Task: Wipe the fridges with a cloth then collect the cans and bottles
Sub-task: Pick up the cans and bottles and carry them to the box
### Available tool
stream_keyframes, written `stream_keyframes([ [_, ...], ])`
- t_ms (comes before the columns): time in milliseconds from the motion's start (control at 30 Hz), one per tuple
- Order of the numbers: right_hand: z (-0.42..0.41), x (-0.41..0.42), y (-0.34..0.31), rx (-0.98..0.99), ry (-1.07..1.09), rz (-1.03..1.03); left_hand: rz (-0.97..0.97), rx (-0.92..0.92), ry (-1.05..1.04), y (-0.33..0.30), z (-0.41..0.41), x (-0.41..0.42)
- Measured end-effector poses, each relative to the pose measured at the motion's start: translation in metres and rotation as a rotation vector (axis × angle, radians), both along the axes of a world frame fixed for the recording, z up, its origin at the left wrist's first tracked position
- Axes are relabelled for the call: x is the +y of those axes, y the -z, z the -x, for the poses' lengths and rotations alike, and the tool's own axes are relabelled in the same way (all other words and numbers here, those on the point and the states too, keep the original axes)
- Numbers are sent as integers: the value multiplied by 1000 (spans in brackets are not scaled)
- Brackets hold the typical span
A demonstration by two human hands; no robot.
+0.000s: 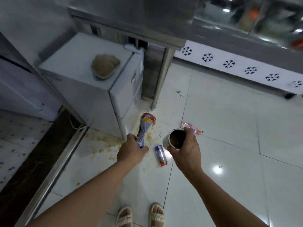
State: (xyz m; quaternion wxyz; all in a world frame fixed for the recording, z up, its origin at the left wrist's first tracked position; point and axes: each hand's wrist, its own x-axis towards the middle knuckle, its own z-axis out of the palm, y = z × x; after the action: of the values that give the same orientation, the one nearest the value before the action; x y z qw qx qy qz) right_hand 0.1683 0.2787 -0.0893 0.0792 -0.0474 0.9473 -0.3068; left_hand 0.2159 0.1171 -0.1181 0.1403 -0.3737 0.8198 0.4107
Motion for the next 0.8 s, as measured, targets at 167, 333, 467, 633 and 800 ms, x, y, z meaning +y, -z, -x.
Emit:
stream_keyframes([
  [167, -9, 24, -84, 87, 94, 42, -36, 91, 75, -81, 10, 14],
  [333, -13, 69, -149, 142, 222, 60, -56, 191, 186, -147, 34, 49],
  [467, -14, 129, -195, 227, 345, 65, -49, 296, 281, -194, 54, 97],
  [633, -15, 219, -238, 338, 493, 117, -115, 382, 381, -238, 74, 176],
  [800, -18, 316, -260, 384, 606, 185, -187, 457, 474, -272, 88, 280],
])
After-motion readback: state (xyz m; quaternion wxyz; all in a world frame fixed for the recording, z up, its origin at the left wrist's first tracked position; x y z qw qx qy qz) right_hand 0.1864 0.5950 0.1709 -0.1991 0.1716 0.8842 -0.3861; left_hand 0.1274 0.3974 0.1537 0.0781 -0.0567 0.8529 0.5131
